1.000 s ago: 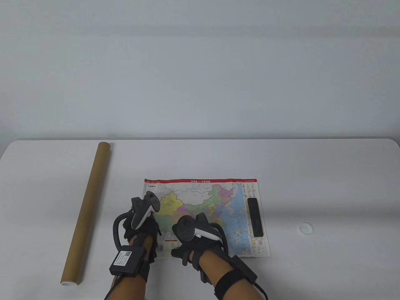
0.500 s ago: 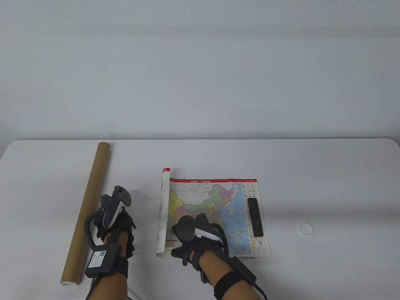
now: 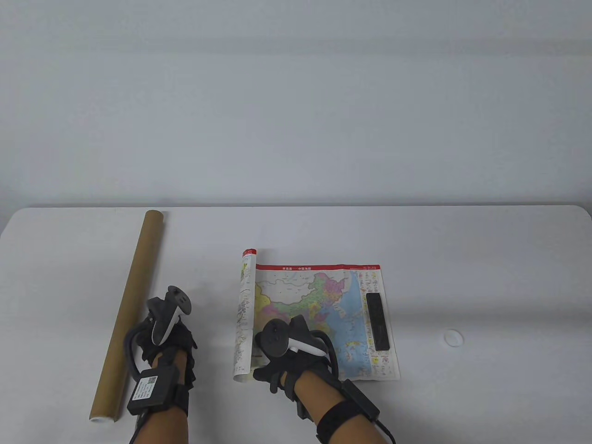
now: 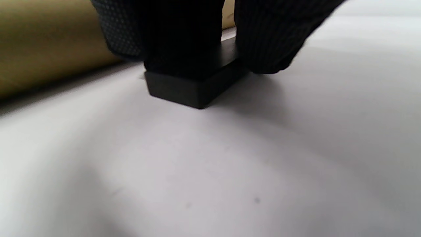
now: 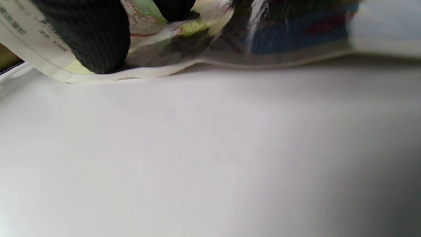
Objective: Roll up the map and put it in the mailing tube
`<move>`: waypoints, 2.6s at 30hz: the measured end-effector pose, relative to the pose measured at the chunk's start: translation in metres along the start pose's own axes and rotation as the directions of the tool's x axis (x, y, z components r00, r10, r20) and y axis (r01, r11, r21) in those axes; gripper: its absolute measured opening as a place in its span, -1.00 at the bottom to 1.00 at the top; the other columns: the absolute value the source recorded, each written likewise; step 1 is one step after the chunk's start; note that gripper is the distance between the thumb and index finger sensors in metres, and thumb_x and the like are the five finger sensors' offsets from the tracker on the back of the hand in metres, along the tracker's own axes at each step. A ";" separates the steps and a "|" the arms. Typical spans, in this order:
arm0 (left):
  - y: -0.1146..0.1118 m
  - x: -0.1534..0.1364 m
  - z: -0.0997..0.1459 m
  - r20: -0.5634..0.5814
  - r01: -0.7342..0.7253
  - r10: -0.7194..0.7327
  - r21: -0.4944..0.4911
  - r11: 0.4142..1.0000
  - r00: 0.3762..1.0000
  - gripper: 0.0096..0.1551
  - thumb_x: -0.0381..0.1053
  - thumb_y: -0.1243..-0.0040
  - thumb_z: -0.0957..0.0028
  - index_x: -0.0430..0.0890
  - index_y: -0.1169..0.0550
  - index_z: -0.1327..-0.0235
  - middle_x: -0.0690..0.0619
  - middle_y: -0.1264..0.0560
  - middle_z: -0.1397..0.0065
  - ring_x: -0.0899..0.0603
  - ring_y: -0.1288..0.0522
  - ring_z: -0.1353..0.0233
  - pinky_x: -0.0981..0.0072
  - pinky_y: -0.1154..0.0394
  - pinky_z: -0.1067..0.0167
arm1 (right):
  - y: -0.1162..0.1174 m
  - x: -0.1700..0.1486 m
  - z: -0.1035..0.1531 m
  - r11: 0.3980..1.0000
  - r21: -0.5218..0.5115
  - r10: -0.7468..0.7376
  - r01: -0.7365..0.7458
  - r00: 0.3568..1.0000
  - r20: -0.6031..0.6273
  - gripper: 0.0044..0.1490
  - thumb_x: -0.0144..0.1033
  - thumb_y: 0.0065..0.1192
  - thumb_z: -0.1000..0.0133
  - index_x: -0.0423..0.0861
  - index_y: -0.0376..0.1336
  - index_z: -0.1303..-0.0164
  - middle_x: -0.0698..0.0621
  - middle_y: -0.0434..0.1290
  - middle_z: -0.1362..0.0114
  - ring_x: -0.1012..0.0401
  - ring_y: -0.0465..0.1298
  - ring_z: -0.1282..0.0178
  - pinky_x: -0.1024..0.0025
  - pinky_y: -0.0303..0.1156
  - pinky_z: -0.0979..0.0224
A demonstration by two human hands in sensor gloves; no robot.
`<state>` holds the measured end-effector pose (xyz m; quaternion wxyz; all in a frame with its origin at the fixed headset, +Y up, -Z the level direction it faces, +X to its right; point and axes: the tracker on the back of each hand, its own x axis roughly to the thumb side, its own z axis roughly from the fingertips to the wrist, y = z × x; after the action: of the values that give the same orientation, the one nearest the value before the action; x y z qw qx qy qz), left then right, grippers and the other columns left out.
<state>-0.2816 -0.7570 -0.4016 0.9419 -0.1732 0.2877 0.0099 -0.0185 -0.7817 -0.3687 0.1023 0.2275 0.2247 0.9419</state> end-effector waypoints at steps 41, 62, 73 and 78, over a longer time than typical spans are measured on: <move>-0.026 0.123 0.066 0.671 0.141 0.051 -0.229 0.963 0.740 -0.29 0.00 -0.25 -0.06 0.38 -0.25 -0.45 0.18 -0.04 -0.68 -0.23 0.00 -0.70 -0.22 -0.15 -0.54 | -0.016 -0.025 0.005 0.980 -0.107 -0.166 0.167 0.986 0.022 -0.24 -0.23 0.41 -0.16 -0.20 0.24 -0.55 -0.26 0.03 -0.67 -0.28 0.03 -0.60 -0.18 0.11 -0.41; -0.029 0.126 0.068 0.678 0.200 0.019 -0.243 0.949 0.735 -0.12 0.30 -0.33 0.08 0.39 -0.16 -0.48 0.16 0.08 -0.69 -0.26 0.09 -0.71 -0.25 -0.07 -0.56 | -0.051 -0.175 0.066 0.986 -0.163 -0.066 -0.015 0.874 -0.481 0.01 -0.08 0.33 -0.20 -0.35 -0.03 -0.65 -0.54 0.09 -0.55 -0.45 0.30 -0.35 -0.22 0.35 -0.24; -0.030 0.126 0.069 0.680 0.203 0.018 -0.245 0.948 0.733 -0.12 0.30 -0.32 0.06 0.39 -0.15 -0.49 0.15 0.10 -0.69 -0.27 0.11 -0.71 -0.25 -0.06 -0.56 | -0.057 -0.175 0.066 0.964 -0.220 0.006 -0.148 0.842 -0.539 -0.16 -0.31 0.37 -0.16 -0.27 0.10 -0.60 -0.44 0.32 -0.40 -0.24 0.57 -0.07 0.06 0.62 -0.01; -0.030 0.126 0.069 0.679 0.210 0.015 -0.248 0.946 0.734 -0.12 0.30 -0.31 0.06 0.39 -0.14 -0.49 0.15 0.10 -0.69 -0.27 0.11 -0.71 -0.26 -0.05 -0.56 | -0.078 -0.198 0.086 0.956 -0.254 -0.032 -0.149 0.806 -0.591 -0.17 -0.31 0.37 -0.18 -0.24 0.09 -0.62 -0.42 0.30 -0.43 -0.24 0.54 -0.12 0.04 0.61 -0.03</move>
<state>-0.1356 -0.7726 -0.4072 0.9420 -0.3174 -0.0865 0.0665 0.2026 -0.7393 -0.4126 0.0302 -0.0859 0.0984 0.9910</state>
